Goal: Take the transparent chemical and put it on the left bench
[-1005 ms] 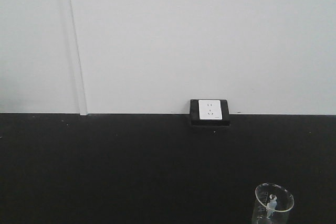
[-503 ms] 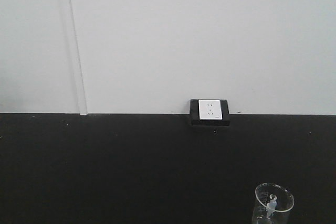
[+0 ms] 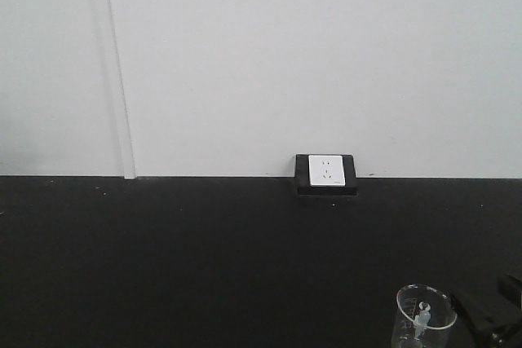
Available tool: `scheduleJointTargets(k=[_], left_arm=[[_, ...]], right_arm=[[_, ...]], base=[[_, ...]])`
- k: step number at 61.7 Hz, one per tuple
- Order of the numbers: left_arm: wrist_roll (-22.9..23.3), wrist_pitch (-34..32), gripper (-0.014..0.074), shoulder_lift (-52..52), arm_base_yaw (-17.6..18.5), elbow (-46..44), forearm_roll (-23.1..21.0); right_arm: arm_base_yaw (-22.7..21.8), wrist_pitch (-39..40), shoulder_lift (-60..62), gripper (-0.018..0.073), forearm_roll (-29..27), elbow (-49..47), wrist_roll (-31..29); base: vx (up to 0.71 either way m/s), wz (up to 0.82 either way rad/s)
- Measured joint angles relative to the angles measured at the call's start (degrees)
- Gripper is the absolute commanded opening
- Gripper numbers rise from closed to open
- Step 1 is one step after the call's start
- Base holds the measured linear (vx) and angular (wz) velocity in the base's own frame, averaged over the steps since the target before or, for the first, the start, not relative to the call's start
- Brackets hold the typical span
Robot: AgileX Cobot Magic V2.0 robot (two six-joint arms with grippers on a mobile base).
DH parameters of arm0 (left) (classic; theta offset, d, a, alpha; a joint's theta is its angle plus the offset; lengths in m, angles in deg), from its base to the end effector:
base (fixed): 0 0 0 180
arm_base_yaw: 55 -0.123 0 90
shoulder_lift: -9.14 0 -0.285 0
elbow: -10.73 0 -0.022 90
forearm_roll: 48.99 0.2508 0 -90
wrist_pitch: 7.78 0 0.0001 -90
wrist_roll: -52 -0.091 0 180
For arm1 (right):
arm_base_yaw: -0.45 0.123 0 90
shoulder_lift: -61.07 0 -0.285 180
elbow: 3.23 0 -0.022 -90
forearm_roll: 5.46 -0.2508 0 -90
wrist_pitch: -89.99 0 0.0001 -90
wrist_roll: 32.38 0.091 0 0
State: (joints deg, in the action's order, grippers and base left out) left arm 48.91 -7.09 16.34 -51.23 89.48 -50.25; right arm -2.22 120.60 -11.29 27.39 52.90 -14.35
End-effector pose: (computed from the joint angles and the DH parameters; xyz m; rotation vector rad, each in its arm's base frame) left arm 0.0566 -0.0038 0.2036 0.0741 1.5104 -0.0273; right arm 0.2101 0.0153 0.2374 -0.3287 1.7429 0.0764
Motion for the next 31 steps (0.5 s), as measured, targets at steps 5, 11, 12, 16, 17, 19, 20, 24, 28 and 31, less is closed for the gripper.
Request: scheduleJointTargets(k=[5,11,12,16,17,19,20,24,28,31], left_arm=[[0.0,0.0,-0.0003,0.0,0.0,0.0,0.0],[0.0,0.0,-0.0003,0.0,0.0,0.0,0.0],[0.0,0.0,-0.0003,0.0,0.0,0.0,0.0],[0.0,0.0,-0.0003,0.0,0.0,0.0,0.0],[0.0,0.0,-0.0003,0.0,0.0,0.0,0.0],[0.0,0.0,-0.0003,0.0,0.0,0.0,0.0],[0.0,0.0,-0.0003,0.0,0.0,0.0,0.0],[0.0,0.0,-0.0003,0.0,0.0,0.0,0.0],[0.0,0.0,-0.0003,0.0,0.0,0.0,0.0],[0.0,0.0,-0.0003,0.0,0.0,0.0,0.0]], right_arm=[[0.0,0.54,0.0,0.0457,5.53,0.0,4.72],[0.0,1.07,-0.39,0.0457,11.31,0.0,6.55],[0.0,1.13,-0.58,0.0457,11.87,0.0,6.63],[0.0,1.33,-1.82,0.0457,13.63,-0.05,6.69],[0.0,1.33,-2.17,0.0457,13.88,-0.09,6.69],[0.0,1.33,-3.24,0.0457,14.32,-0.22,6.69],[0.0,1.39,-3.7,0.0457,14.42,-0.32,6.69],[0.0,1.92,-6.07,0.0457,14.61,-1.0,6.69],[0.0,2.93,-8.72,0.0457,14.98,-1.71,6.69],[0.0,3.86,-10.73,0.0457,15.16,-2.4,6.69]], base=[[0.0,0.0],[0.0,0.0],[0.0,0.0],[0.0,0.0],[0.0,0.0],[0.0,0.0],[0.0,0.0],[0.0,0.0],[0.0,0.0],[0.0,0.0]])
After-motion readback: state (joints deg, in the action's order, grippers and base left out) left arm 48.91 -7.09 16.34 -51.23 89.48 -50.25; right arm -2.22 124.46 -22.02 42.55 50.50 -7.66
